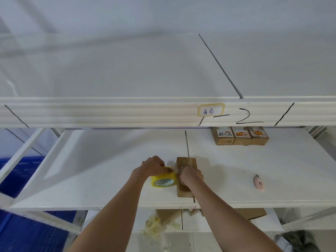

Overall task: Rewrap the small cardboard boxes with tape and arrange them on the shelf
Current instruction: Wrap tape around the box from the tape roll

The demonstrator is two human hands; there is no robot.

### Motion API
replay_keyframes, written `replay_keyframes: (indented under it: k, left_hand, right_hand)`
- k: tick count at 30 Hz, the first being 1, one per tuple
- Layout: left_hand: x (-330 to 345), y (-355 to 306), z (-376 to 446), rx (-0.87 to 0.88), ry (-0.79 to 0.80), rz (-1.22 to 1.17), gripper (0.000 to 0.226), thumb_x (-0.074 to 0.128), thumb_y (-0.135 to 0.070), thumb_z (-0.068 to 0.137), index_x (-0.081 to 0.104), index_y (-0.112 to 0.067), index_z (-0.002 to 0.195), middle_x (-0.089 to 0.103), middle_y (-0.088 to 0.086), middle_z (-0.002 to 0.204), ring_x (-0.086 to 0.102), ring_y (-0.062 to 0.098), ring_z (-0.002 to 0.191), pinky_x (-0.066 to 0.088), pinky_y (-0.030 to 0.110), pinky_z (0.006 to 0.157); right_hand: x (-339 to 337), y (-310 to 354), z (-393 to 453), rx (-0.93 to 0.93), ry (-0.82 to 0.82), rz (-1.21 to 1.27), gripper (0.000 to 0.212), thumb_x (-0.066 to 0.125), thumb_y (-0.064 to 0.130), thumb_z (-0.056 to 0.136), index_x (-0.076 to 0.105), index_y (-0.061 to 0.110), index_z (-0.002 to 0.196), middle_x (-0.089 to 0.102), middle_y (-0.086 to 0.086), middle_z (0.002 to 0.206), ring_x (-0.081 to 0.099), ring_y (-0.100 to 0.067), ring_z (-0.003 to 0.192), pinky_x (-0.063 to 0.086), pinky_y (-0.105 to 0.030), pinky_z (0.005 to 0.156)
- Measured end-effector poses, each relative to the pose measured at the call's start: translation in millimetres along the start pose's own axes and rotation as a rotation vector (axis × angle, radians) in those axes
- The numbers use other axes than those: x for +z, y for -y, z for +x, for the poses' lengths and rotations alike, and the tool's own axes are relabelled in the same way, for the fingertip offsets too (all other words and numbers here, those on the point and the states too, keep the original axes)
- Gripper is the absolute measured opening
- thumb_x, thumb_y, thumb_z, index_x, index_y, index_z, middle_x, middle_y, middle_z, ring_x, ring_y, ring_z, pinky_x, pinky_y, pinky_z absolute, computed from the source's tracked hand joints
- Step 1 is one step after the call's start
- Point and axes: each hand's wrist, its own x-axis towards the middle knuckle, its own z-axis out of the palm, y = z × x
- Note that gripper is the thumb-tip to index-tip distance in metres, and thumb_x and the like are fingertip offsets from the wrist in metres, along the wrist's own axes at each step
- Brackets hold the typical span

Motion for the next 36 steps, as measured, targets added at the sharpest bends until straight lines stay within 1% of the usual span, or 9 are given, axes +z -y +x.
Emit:
replay_keyframes:
  k: [3, 8, 13, 17, 22, 26, 29, 33, 36]
  left_hand:
    - [2, -2, 1, -0.007, -0.036, 0.012, 0.05, 0.064, -0.073, 0.077, 0.068, -0.024, 0.076, 0.068, -0.001, 0.083, 0.064, 0.022, 0.089, 0.053, 0.037, 0.087]
    - [0, -8, -1, 0.043, -0.126, 0.119, 0.046, 0.063, -0.068, 0.082, 0.063, -0.021, 0.081, 0.056, -0.006, 0.075, 0.055, 0.02, 0.086, 0.042, 0.035, 0.091]
    - [1, -10, -1, 0.034, -0.127, 0.168, 0.05, 0.063, -0.069, 0.082, 0.063, -0.019, 0.084, 0.053, -0.007, 0.073, 0.053, 0.019, 0.084, 0.041, 0.035, 0.092]
    - [-2, -14, -2, 0.031, -0.141, 0.168, 0.051, 0.065, -0.07, 0.08, 0.061, -0.02, 0.085, 0.052, -0.008, 0.072, 0.054, 0.018, 0.082, 0.04, 0.033, 0.089]
    - [-4, -11, -3, 0.018, -0.137, 0.174, 0.053, 0.067, -0.07, 0.078, 0.067, -0.019, 0.093, 0.06, -0.008, 0.08, 0.062, 0.021, 0.093, 0.04, 0.032, 0.087]
    - [1, -2, -3, -0.024, -0.179, 0.244, 0.062, 0.069, -0.071, 0.075, 0.069, -0.019, 0.109, 0.07, -0.001, 0.106, 0.062, 0.021, 0.106, 0.039, 0.034, 0.096]
    - [5, -3, -2, -0.046, -0.196, 0.252, 0.061, 0.069, -0.071, 0.076, 0.069, -0.019, 0.108, 0.071, -0.001, 0.105, 0.064, 0.02, 0.103, 0.04, 0.033, 0.094]
    - [9, -8, -3, -0.085, -0.195, 0.23, 0.061, 0.071, -0.066, 0.078, 0.064, -0.017, 0.114, 0.07, 0.0, 0.11, 0.064, 0.021, 0.106, 0.04, 0.032, 0.095]
    - [12, -11, -1, -0.1, -0.194, 0.227, 0.06, 0.072, -0.064, 0.078, 0.063, -0.017, 0.115, 0.07, 0.0, 0.109, 0.065, 0.02, 0.103, 0.042, 0.032, 0.093]
  right_hand:
    - [-10, -2, -11, -0.005, 0.021, 0.032, 0.042, 0.061, 0.029, 0.093, 0.055, 0.014, 0.133, 0.057, -0.01, 0.122, 0.056, -0.03, 0.111, 0.051, -0.044, 0.098]
    - [-4, -2, -18, 0.019, -0.027, 0.093, 0.052, 0.049, 0.031, 0.101, 0.041, 0.012, 0.148, 0.044, -0.016, 0.146, 0.045, -0.035, 0.132, 0.042, -0.052, 0.11]
    - [-2, -2, -19, 0.149, -0.05, 0.338, 0.061, 0.033, 0.033, 0.105, 0.021, 0.002, 0.156, 0.029, -0.016, 0.16, 0.039, -0.036, 0.14, 0.028, -0.049, 0.12]
    - [-8, 2, -20, 0.175, -0.006, 0.316, 0.068, 0.038, 0.031, 0.105, 0.009, -0.001, 0.158, 0.012, -0.017, 0.166, 0.024, -0.039, 0.149, 0.016, -0.049, 0.124]
    - [-5, 0, -11, 0.14, 0.026, 0.201, 0.069, 0.04, 0.029, 0.105, 0.009, -0.002, 0.158, 0.012, -0.018, 0.166, 0.023, -0.038, 0.15, 0.011, -0.051, 0.125]
    - [-1, -2, -8, 0.098, 0.053, 0.176, 0.077, 0.049, 0.035, 0.101, 0.012, -0.002, 0.157, 0.012, -0.02, 0.165, 0.029, -0.038, 0.148, 0.011, -0.055, 0.124]
    - [-3, -2, -10, 0.086, 0.06, 0.158, 0.078, 0.049, 0.034, 0.101, 0.009, -0.001, 0.158, 0.01, -0.023, 0.164, 0.025, -0.038, 0.149, 0.014, -0.057, 0.123]
    - [1, 4, 0, 0.064, 0.085, 0.117, 0.089, 0.057, 0.041, 0.098, 0.008, -0.005, 0.157, 0.016, -0.027, 0.16, 0.029, -0.039, 0.144, 0.031, -0.053, 0.118]
    - [5, 11, 11, 0.132, 0.117, 0.156, 0.1, 0.051, 0.051, 0.098, -0.007, -0.006, 0.156, 0.005, -0.027, 0.162, 0.022, -0.042, 0.147, 0.025, -0.055, 0.12]
